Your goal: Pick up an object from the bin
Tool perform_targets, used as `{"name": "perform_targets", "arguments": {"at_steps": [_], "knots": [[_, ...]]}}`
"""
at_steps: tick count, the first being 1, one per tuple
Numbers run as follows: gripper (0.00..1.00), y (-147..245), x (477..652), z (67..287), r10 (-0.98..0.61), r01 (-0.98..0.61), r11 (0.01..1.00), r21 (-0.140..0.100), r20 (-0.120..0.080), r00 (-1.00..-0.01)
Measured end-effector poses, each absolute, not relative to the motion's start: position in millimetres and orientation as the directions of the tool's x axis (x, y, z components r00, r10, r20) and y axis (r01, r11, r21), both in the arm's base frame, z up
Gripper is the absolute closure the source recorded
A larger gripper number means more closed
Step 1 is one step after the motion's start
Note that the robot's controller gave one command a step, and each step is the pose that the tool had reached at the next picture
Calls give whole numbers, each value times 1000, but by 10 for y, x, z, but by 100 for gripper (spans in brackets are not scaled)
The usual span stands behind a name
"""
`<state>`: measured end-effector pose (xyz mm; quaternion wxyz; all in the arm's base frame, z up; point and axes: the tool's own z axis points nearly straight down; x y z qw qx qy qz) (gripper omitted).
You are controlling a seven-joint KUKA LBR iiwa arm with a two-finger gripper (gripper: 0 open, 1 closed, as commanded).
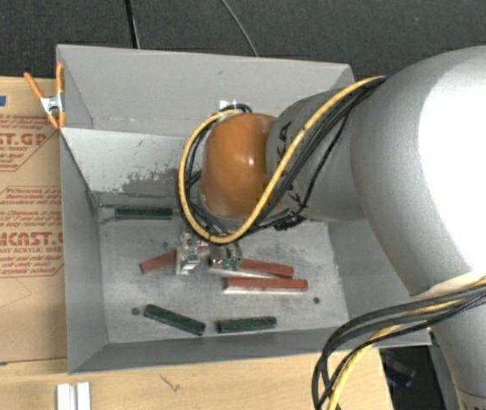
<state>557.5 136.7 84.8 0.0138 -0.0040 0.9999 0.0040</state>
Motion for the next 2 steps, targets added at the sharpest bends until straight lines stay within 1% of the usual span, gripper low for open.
{"name": "perform_targets", "arguments": {"at_steps": [1,2], "knots": [[100,1191,5612,2535,-12,-12,1000,1,-10,-1000],[100,1190,5602,2508,-12,-12,1000,1,-5,-1000]]}}
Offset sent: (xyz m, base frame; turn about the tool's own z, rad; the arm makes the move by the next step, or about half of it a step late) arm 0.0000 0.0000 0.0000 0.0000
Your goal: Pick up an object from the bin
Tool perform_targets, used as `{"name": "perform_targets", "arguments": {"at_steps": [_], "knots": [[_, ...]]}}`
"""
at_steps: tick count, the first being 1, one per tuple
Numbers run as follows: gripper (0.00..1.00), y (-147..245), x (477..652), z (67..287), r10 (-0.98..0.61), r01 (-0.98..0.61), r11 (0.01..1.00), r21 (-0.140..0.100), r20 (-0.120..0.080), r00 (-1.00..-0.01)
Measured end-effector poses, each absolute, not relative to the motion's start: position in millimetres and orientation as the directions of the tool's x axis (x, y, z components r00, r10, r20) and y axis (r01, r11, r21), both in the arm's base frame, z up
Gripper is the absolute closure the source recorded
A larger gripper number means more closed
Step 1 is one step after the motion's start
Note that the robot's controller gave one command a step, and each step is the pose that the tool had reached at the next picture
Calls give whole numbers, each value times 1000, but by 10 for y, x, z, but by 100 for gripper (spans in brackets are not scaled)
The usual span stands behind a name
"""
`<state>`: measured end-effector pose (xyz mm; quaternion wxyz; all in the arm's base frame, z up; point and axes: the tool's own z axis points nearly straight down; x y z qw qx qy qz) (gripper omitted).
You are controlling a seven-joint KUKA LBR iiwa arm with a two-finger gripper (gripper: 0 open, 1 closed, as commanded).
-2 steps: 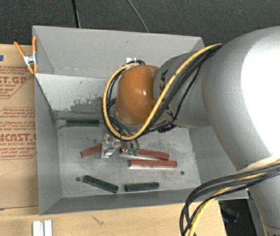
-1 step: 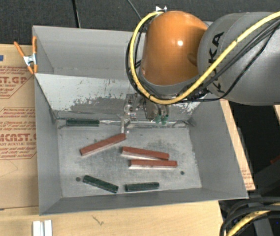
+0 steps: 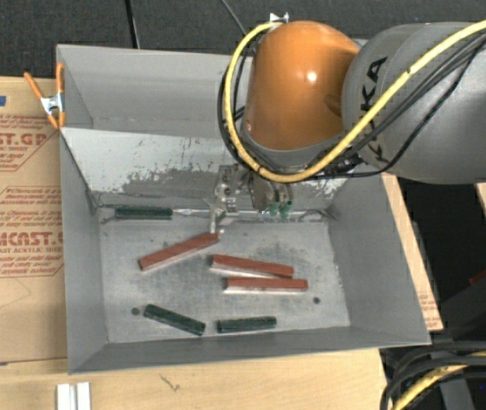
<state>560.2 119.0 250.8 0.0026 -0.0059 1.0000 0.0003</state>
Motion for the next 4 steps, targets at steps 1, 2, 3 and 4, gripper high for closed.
{"name": "perform_targets", "arguments": {"at_steps": [1,2,3,4], "knots": [[100,1146,5539,2498,-80,-80,997,0,-3,-997],[0,1486,5561,1502,-28,-28,1000,1,2,-1000],[0,1483,5573,1515,-27,-27,1000,2,-1,-1000],[100,1532,5688,763,6,6,1000,6,-14,-1000]]}}
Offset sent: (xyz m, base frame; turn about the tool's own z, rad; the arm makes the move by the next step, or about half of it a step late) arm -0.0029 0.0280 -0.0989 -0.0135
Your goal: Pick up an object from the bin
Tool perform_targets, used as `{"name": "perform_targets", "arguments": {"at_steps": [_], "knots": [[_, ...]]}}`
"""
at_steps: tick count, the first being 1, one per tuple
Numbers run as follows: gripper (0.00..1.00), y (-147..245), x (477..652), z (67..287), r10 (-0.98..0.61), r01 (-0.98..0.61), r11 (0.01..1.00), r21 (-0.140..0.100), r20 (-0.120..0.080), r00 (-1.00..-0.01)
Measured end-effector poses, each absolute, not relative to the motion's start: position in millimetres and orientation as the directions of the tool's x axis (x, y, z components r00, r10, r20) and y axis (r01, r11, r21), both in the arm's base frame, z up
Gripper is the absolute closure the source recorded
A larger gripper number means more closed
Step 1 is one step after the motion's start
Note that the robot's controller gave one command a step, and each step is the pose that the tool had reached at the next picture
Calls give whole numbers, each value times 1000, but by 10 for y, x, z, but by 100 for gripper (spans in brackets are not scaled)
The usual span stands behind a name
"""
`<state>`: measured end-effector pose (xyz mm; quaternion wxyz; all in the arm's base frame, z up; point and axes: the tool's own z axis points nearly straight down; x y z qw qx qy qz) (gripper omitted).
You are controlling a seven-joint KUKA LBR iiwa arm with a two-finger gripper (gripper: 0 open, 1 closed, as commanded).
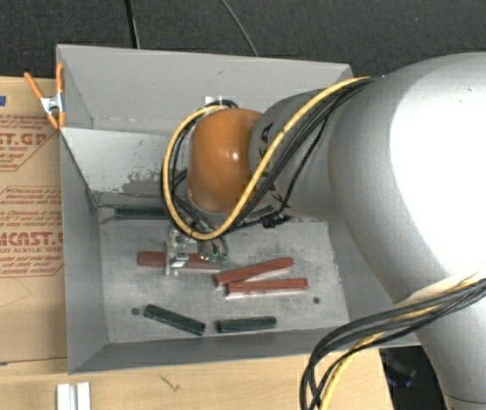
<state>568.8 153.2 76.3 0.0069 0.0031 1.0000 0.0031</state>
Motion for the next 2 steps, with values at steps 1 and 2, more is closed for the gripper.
{"name": "perform_targets", "arguments": {"at_steps": [1,2], "knots": [[100,1532,5688,763,6,6,1000,6,-14,-1000],[100,1428,5720,2442,91,91,996,3,-7,-996]]}}
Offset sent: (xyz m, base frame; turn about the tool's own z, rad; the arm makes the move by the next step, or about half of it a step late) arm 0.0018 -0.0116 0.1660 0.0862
